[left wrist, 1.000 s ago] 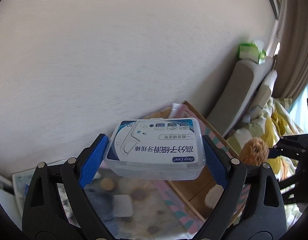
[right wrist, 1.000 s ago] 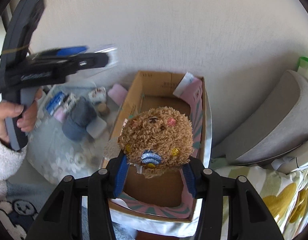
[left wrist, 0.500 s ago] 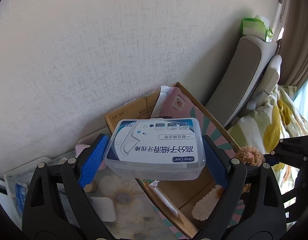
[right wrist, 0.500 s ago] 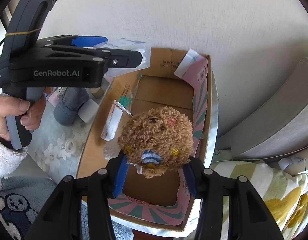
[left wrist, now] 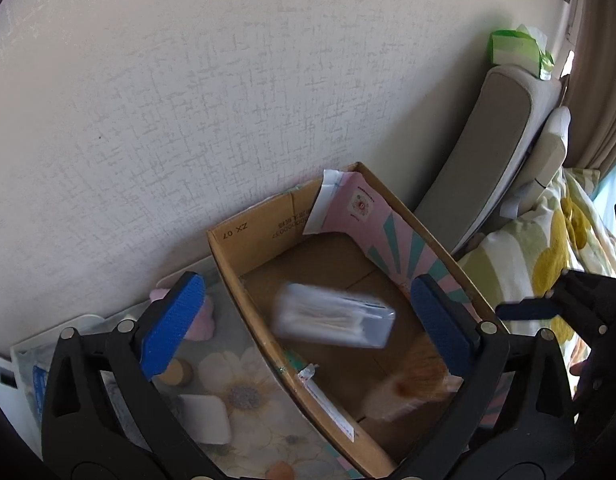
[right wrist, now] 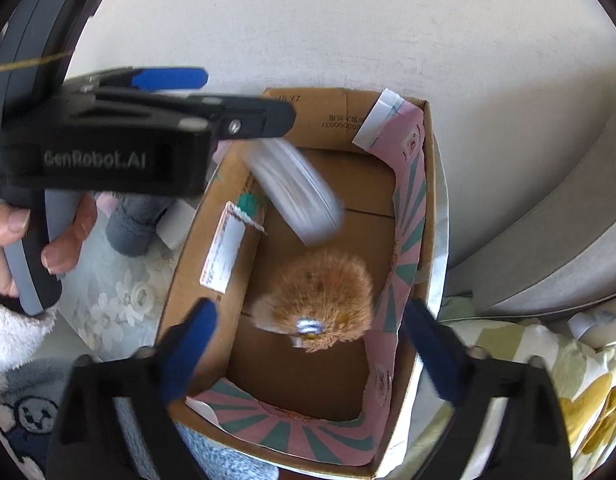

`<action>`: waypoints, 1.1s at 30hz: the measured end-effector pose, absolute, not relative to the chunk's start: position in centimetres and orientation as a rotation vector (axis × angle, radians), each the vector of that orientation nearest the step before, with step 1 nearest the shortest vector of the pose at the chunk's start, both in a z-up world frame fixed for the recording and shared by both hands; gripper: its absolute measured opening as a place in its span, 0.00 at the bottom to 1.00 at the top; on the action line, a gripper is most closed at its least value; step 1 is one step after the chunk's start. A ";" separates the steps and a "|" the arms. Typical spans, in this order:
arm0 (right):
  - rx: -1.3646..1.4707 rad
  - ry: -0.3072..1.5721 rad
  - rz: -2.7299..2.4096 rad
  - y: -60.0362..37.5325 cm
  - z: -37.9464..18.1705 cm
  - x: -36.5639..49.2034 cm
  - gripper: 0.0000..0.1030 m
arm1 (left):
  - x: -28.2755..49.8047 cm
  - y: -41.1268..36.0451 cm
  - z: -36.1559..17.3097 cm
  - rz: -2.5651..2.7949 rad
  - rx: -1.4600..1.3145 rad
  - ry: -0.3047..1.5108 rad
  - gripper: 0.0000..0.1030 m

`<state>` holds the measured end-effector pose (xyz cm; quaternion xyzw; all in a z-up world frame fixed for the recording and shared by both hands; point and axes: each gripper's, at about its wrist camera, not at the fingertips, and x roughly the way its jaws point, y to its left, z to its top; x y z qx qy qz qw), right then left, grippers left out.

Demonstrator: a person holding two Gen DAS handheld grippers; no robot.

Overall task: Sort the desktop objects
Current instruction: 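Carry floss box and teddy bear into the cardboard box and release both, then withdraw both grippers back over the floral cloth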

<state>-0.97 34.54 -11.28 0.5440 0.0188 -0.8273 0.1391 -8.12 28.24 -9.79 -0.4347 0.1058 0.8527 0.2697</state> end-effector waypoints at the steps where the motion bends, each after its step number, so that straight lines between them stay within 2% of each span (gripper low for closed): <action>1: 1.565 0.044 -2.405 34.6 -11.1 -1.0 0.94 | -8.1 28.2 -9.7 2.300 -1.175 0.293 1.00; 7: 1.536 0.056 -2.463 34.3 -10.2 -0.8 0.94 | -7.4 27.0 -8.8 2.329 -1.158 0.323 1.00; 33: 1.418 0.088 -2.540 28.7 -5.3 -0.5 0.94 | -4.5 13.6 -4.7 2.443 -1.077 0.174 1.00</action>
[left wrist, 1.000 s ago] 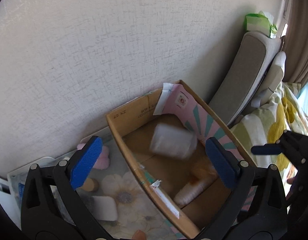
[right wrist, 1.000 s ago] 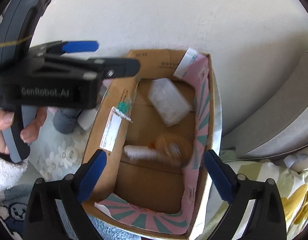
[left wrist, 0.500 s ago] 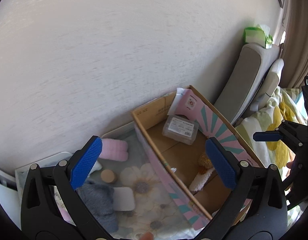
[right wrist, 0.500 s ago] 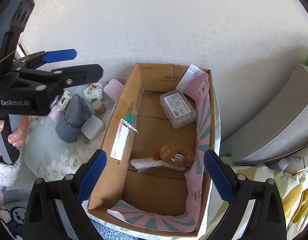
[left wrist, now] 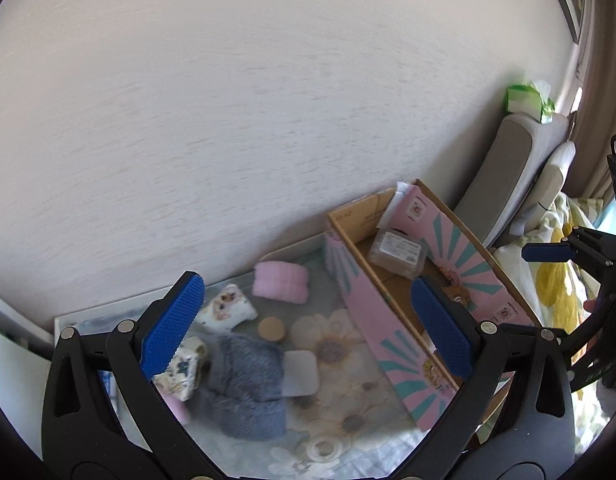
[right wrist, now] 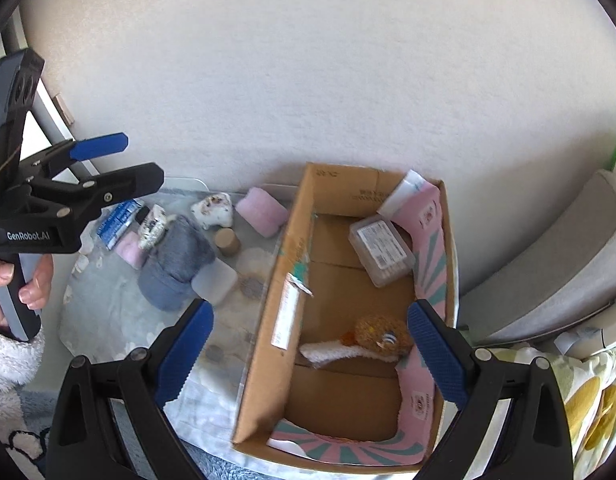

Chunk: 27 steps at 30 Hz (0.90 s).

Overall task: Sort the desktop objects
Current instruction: 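Withdraw both grippers back over the floral cloth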

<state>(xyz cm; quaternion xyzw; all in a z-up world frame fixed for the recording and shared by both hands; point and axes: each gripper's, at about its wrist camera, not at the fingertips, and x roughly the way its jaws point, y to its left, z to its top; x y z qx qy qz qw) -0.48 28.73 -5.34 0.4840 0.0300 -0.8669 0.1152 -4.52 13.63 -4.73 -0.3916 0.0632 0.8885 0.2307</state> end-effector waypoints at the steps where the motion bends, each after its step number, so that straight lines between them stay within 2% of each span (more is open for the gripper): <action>1: 1.417 0.087 -2.536 28.4 -5.3 -0.6 0.94 | -4.5 13.2 -4.7 2.449 -1.077 0.169 1.00; 14: 1.363 0.086 -2.487 23.5 -4.7 -0.6 0.94 | -3.9 5.3 -4.5 2.516 -1.115 0.067 1.00; 27: 1.332 0.100 -2.436 19.6 -5.1 -0.2 0.94 | -2.0 -5.5 -6.6 2.637 -1.209 -0.029 1.00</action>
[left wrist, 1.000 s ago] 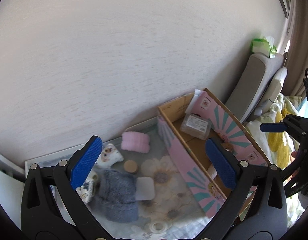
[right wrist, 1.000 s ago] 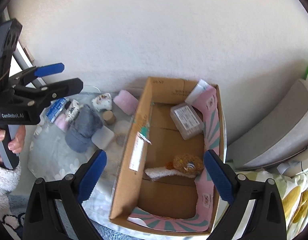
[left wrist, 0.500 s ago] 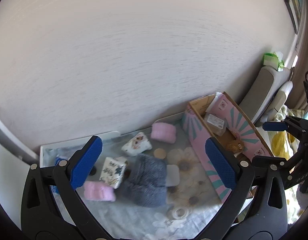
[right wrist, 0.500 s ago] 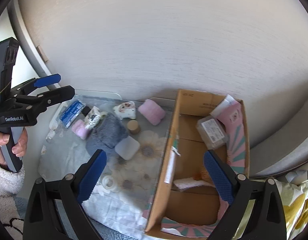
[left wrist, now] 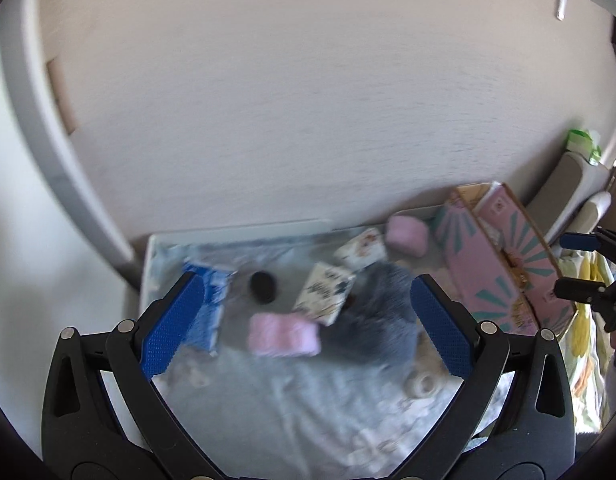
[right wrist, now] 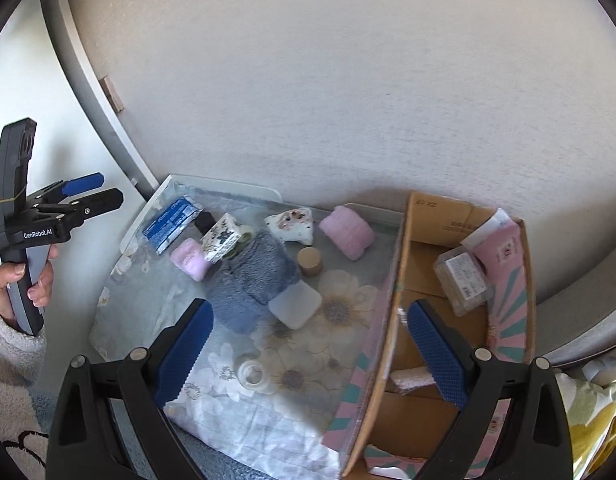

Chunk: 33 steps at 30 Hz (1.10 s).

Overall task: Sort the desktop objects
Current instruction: 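Withdraw both grippers back over the floral cloth, then grasp the blue wipe pack with the left gripper while the right grasps the grey sock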

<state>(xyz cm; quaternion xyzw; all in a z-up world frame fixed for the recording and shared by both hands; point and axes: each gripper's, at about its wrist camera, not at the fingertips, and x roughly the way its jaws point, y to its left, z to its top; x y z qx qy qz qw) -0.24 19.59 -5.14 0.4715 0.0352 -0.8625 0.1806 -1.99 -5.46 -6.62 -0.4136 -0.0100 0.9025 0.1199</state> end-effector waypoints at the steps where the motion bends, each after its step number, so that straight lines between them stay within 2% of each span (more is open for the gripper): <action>1: 1.331 0.088 -2.427 19.3 -5.2 -0.2 0.94 | -1.9 -6.2 -6.8 2.648 -1.215 -0.041 1.00; 12: 1.406 0.021 -2.336 14.9 -8.6 -0.7 0.94 | -0.2 -11.6 -11.8 2.655 -1.331 -0.125 1.00; 18: 1.485 -0.102 -2.305 12.9 -11.4 -1.8 0.94 | -1.8 -13.0 -14.5 2.658 -1.405 -0.152 1.00; 25: 1.612 -0.232 -2.293 11.7 -15.1 -3.9 0.94 | -7.7 -13.1 -19.5 2.620 -1.579 -0.022 0.98; 33: 1.737 -0.365 -2.316 11.4 -18.8 -6.0 0.94 | -11.7 -13.0 -23.4 2.612 -1.650 0.141 0.98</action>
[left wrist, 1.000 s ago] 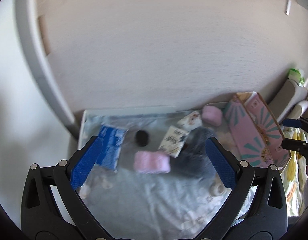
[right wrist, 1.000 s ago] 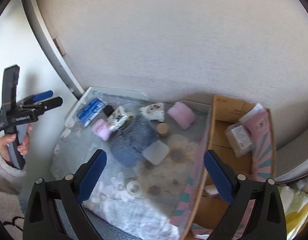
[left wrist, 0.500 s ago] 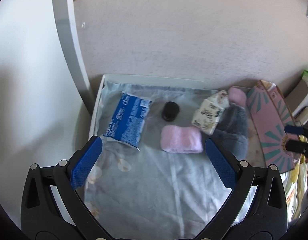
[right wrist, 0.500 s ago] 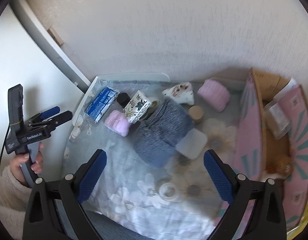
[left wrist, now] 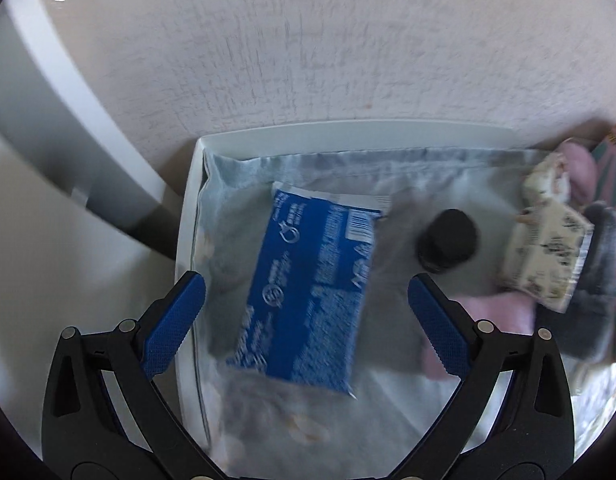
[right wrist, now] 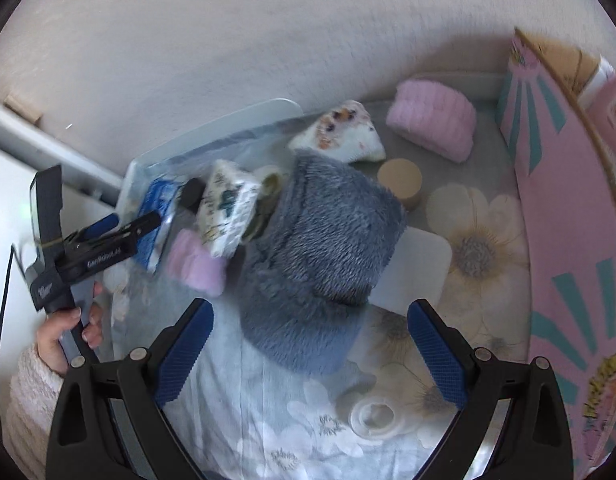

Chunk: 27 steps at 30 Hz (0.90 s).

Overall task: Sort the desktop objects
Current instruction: 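Grasp the blue wipe pack with the left gripper while the right grasps the grey sock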

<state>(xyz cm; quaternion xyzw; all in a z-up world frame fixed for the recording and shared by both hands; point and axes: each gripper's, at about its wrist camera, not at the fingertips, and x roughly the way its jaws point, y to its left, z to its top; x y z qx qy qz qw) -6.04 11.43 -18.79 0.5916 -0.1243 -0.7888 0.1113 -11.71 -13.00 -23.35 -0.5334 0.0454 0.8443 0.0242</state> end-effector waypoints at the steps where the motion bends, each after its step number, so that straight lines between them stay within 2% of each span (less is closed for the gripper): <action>1: 1.746 -0.381 -2.327 11.5 -19.1 -6.3 0.94 | -12.0 -13.1 -23.7 2.613 -1.664 0.156 0.98; 8: 1.726 -0.503 -2.351 11.9 -19.8 -8.0 0.93 | -12.4 -12.4 -24.7 2.612 -1.649 0.237 0.97; 13: 1.749 -0.569 -2.322 11.8 -20.8 -8.4 0.77 | -12.3 -11.2 -25.2 2.593 -1.661 0.338 0.91; 17: 1.775 -0.584 -2.293 11.9 -21.5 -8.4 0.55 | -11.9 -11.4 -25.6 2.582 -1.667 0.290 0.88; 18: 1.778 -0.588 -2.288 11.9 -21.6 -8.3 0.48 | -11.9 -11.6 -25.5 2.577 -1.669 0.257 0.82; 19: 1.777 -0.586 -2.295 12.0 -21.6 -8.3 0.46 | -11.8 -11.9 -25.4 2.572 -1.661 0.213 0.68; 20: 1.780 -0.582 -2.297 12.2 -21.6 -8.2 0.40 | -11.7 -12.0 -25.3 2.564 -1.651 0.179 0.59; 21: 1.777 -0.592 -2.293 12.4 -21.5 -8.2 0.34 | -11.5 -12.0 -25.1 2.568 -1.649 0.167 0.59; 24: 1.757 -0.634 -2.291 13.1 -21.3 -7.8 0.26 | -11.2 -11.8 -24.8 2.572 -1.649 0.177 0.57; 27: 1.744 -0.616 -2.301 13.0 -20.8 -7.3 0.24 | -10.8 -11.6 -24.3 2.565 -1.658 0.165 0.56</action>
